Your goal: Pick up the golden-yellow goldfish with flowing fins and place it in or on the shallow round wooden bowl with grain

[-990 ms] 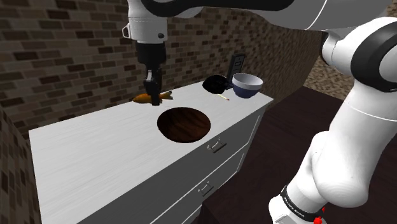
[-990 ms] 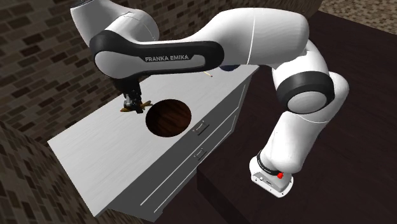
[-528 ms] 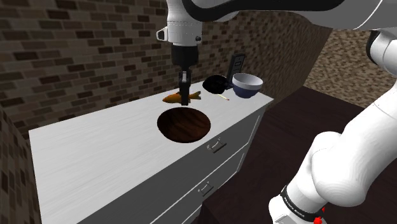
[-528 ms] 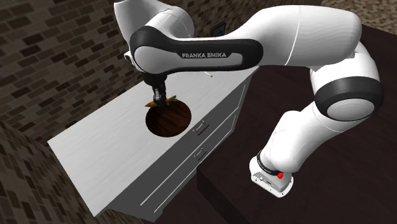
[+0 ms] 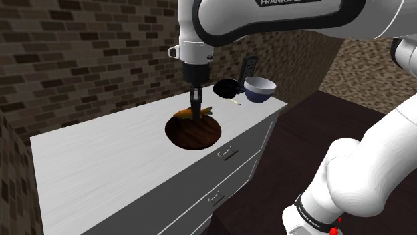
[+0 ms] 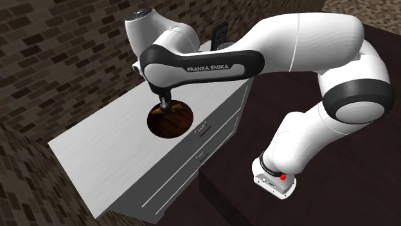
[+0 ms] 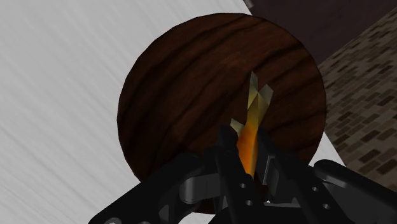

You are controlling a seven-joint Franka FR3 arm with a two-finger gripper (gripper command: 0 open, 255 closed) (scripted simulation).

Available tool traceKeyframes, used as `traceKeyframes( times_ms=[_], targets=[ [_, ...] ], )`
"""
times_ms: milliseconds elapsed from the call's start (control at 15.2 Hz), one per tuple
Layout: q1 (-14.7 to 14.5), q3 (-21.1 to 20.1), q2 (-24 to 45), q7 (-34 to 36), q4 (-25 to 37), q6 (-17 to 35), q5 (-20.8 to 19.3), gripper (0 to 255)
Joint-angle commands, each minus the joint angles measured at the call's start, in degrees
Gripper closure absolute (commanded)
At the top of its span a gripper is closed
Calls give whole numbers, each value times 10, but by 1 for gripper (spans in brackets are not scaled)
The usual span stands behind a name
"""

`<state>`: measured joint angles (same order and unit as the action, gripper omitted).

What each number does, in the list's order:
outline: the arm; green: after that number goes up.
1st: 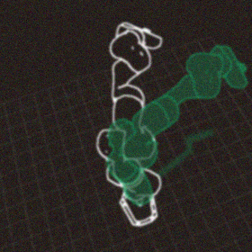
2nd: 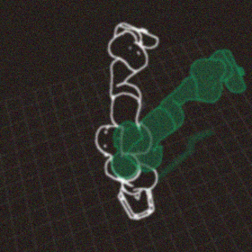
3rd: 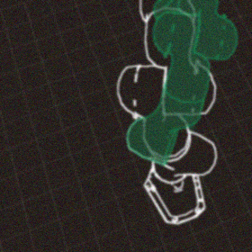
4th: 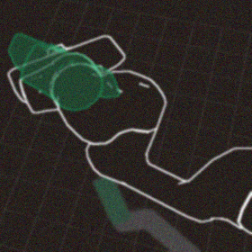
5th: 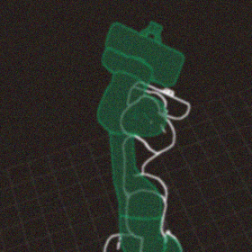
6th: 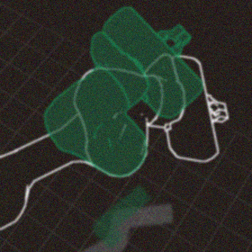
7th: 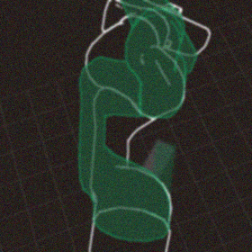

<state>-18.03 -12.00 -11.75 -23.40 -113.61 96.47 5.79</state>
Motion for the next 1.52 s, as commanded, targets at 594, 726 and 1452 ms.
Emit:
traceKeyframes(
  times_ms=[594, 726, 1452],
  targets=[
    [-1, -2, 2, -1, -42, 44, 1, 255],
    [-1, -2, 2, -1, -42, 44, 1, 255],
    [1, 1, 9, 1, 38, -29, -2, 0]
  ],
)
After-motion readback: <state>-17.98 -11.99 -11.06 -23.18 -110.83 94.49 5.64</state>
